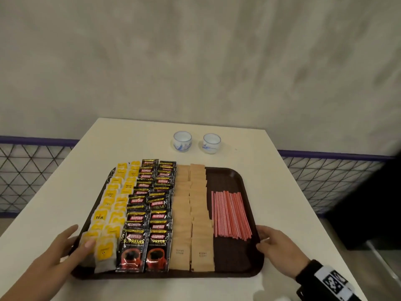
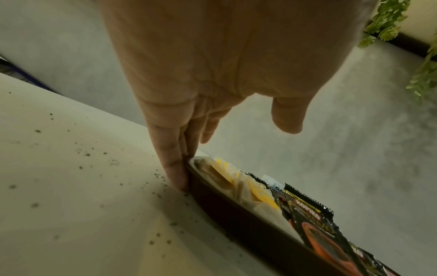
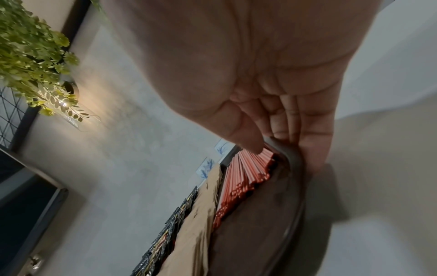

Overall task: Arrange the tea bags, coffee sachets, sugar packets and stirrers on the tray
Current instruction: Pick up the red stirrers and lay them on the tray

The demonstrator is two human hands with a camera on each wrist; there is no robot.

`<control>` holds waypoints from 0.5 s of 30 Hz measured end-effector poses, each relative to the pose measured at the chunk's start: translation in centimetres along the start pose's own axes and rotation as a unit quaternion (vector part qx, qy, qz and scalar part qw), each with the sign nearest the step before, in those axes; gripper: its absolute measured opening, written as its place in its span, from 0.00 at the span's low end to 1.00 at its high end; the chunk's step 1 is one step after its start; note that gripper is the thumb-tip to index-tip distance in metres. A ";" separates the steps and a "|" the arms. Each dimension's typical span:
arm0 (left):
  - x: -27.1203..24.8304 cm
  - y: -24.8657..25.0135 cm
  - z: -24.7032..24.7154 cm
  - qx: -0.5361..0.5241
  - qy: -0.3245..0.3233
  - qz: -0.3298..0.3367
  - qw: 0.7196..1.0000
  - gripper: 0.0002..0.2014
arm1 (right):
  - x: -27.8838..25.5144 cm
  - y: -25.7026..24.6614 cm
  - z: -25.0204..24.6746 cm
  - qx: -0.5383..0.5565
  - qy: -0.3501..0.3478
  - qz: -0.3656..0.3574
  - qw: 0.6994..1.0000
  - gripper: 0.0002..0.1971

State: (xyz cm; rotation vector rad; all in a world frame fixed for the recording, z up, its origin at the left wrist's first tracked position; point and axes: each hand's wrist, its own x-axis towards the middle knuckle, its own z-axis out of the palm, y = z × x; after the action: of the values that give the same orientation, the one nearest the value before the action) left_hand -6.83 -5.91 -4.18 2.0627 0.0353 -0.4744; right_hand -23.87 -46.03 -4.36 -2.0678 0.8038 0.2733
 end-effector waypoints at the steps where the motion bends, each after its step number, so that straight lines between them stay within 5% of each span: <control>1: -0.3 0.1 -0.2 -0.002 -0.005 -0.006 1.000 0.66 | -0.3 0.1 0.0 0.008 0.003 -0.007 1.000 0.21; 6: -0.6 -1.6 -1.0 -0.005 -0.013 -0.013 1.000 0.32 | -1.2 0.7 -0.1 0.005 -0.003 -0.017 1.000 0.22; 10: -0.8 -1.9 -1.2 -0.041 -0.017 -0.009 0.999 0.33 | -1.5 0.8 -1.1 -0.084 -0.001 -0.007 0.996 0.21; 15: -1.4 -1.8 -1.5 -0.043 -0.010 -0.008 0.999 0.37 | 2.8 -5.4 -3.8 -0.184 0.128 -0.078 0.971 0.22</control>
State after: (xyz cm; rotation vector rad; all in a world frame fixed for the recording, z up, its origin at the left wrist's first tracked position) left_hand -8.00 -3.46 -4.49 1.9747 0.0598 -0.4955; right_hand -18.74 -48.10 0.13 -2.5400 0.7797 0.0697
